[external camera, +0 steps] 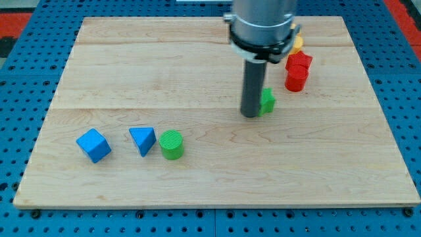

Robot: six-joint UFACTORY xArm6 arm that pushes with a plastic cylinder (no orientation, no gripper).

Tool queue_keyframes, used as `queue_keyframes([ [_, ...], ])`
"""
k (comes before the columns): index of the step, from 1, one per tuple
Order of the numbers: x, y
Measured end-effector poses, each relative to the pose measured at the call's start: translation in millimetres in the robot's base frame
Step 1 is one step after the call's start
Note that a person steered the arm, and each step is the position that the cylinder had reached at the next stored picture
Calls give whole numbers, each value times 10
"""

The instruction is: Place the green star below the red circle

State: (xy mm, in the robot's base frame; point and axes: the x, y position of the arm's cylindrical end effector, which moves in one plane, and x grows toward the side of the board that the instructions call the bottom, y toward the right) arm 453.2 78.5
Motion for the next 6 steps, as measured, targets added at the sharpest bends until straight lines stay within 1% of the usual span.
queue_keyframes([
  [1, -2, 321],
  [2, 31, 428],
  [3, 186, -405],
  [4, -222, -517],
  [5, -456, -207],
  [6, -456, 207],
])
